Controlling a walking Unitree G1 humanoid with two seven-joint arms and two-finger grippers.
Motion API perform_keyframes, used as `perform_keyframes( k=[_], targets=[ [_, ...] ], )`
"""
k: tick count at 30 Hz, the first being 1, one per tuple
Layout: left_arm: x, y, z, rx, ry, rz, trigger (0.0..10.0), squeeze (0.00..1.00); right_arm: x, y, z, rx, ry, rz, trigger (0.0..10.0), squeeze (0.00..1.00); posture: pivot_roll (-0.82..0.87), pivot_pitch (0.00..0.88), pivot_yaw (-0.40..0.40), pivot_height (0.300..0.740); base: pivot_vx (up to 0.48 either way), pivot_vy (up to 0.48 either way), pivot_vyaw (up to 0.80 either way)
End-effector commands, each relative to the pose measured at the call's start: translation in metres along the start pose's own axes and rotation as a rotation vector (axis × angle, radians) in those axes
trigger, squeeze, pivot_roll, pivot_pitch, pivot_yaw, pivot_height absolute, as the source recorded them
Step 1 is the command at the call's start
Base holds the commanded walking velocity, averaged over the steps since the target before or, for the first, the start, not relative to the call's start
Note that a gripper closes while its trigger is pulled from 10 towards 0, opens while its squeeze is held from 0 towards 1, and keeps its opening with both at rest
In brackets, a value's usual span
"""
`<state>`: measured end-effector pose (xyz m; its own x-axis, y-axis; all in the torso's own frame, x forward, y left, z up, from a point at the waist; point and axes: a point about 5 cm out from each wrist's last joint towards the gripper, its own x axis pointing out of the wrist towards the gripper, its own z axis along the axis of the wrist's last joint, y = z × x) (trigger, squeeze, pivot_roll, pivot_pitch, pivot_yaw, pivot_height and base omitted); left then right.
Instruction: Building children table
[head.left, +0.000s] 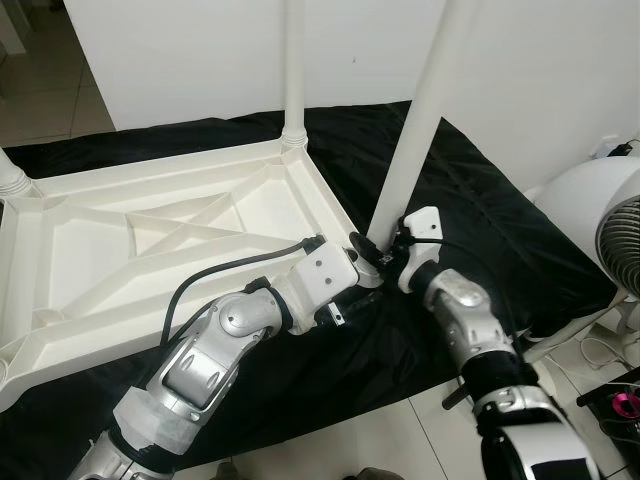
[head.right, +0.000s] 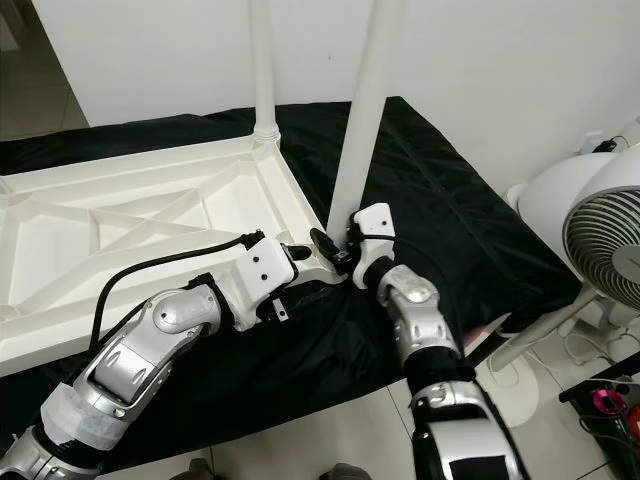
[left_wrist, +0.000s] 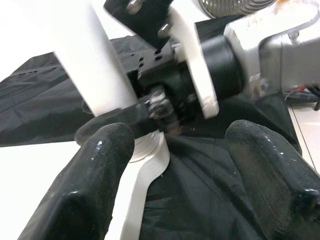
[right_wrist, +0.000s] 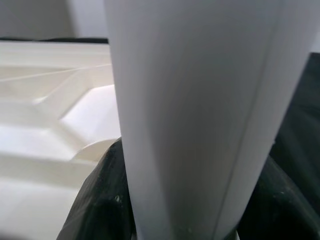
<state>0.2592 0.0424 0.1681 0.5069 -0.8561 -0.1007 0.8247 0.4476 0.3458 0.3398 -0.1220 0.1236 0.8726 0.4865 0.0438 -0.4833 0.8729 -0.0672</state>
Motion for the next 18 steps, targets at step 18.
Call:
perform_keyframes(
  k=[18],
  targets=[
    [-0.002,-0.010,-0.004,0.007,0.015,-0.048,10.0,0.00,-0.007,0.028,-0.011,0.135,0.068,-0.484,10.0,0.00,-0.06,0.000,-0.018,0.740,0.000,0.000,0.00]
  ],
)
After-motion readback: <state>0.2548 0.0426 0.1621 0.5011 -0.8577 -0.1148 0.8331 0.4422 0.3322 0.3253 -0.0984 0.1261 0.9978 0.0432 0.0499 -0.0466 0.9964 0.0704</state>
